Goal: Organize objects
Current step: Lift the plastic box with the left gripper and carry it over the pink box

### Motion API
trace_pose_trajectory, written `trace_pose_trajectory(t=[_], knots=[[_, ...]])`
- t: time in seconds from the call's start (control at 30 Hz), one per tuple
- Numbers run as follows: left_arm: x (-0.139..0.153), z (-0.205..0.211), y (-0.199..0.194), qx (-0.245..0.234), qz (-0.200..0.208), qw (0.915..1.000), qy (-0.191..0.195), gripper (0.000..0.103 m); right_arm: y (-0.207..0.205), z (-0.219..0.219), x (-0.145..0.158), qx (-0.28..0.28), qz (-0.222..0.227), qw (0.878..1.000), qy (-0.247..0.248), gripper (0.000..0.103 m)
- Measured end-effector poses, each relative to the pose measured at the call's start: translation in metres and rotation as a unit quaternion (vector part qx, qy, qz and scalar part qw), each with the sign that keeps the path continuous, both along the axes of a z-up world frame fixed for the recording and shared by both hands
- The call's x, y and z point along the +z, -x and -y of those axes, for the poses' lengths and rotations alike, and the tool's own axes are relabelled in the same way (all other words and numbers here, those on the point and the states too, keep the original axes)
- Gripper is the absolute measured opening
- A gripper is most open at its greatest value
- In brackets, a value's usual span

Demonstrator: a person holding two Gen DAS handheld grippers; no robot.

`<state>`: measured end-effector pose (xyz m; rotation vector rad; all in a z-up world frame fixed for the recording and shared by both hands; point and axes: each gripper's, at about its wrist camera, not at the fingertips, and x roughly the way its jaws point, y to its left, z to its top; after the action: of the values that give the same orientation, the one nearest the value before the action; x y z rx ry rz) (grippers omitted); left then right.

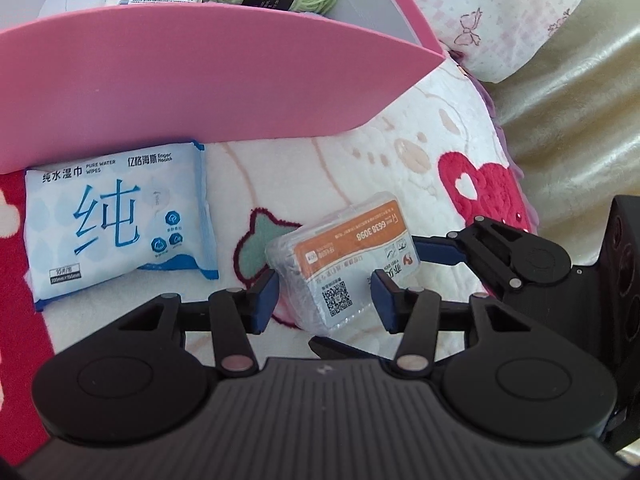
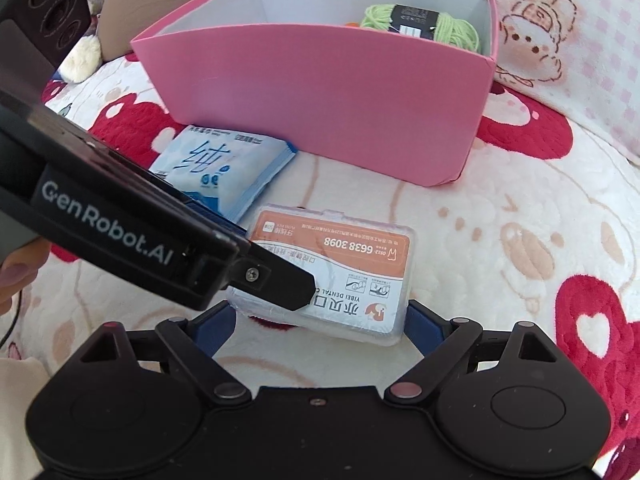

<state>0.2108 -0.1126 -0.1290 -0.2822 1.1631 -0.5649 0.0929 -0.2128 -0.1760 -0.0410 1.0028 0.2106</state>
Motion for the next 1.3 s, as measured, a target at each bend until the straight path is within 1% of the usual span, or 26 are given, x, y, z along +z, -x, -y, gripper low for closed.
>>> trace_pose_trajectory(t=[0.27,0.47,0.6,0.7,0.9,1.13,1.3], knots=[[0.023,-0.008,0.018,-0.027,0.013,0.9995,-0.002,0.049,0.016,-0.013,0.022,0.010,0.005,1.000,0.010,0.092],[0.043,-0.019,0.030,-0.030,0.025,0.9992,0.014,0.049,0.026,-0.023,0.044,0.000,0.016,1.000,0.012,0.092],[0.060,-0.028,0.037,-0.032,0.036,0.9987,0.016,0.049,0.029,-0.032,0.061,0.002,0.023,1.000,0.014,0.092],[0.074,-0.037,0.039,-0.027,0.033,0.9990,0.015,0.049,0.027,-0.039,0.072,0.006,0.026,1.000,0.013,0.092],[0.100,-0.054,0.045,-0.036,0.055,0.9978,0.007,0.049,0.024,-0.055,0.098,0.008,0.030,0.999,0.017,0.091],[0.128,-0.071,0.050,-0.042,0.065,0.9970,-0.001,0.049,0.025,-0.075,0.125,0.021,0.040,0.999,0.031,0.091],[0.152,-0.081,0.052,-0.048,0.080,0.9955,-0.018,0.049,0.023,-0.088,0.145,0.023,0.050,0.998,0.034,0.091]])
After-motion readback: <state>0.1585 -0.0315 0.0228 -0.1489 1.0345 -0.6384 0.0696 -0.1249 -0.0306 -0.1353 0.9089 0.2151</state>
